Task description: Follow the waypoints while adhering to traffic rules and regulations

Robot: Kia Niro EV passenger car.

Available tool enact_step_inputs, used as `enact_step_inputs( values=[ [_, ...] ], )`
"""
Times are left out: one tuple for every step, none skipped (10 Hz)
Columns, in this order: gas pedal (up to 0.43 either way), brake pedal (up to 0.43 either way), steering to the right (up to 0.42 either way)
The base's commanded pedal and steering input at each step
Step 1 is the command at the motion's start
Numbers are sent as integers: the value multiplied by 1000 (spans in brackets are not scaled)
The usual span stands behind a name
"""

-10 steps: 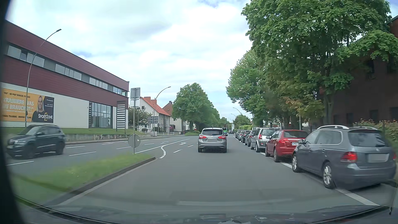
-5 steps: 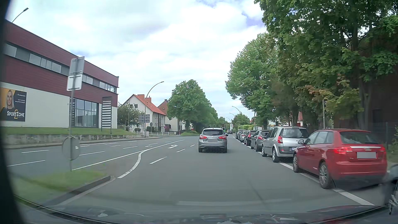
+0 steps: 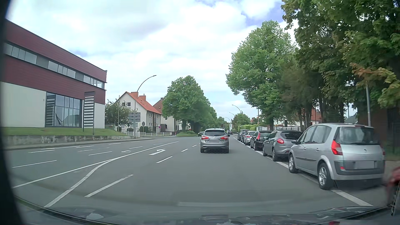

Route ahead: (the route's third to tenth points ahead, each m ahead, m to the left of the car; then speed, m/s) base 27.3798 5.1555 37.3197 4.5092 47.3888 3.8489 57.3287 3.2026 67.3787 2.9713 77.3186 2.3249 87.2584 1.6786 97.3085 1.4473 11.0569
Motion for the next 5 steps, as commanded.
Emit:
enact_step_inputs(
  values=[
    [157,0,7],
    [157,0,7],
    [157,0,7],
    [157,0,7],
    [157,0,7]
  ],
)
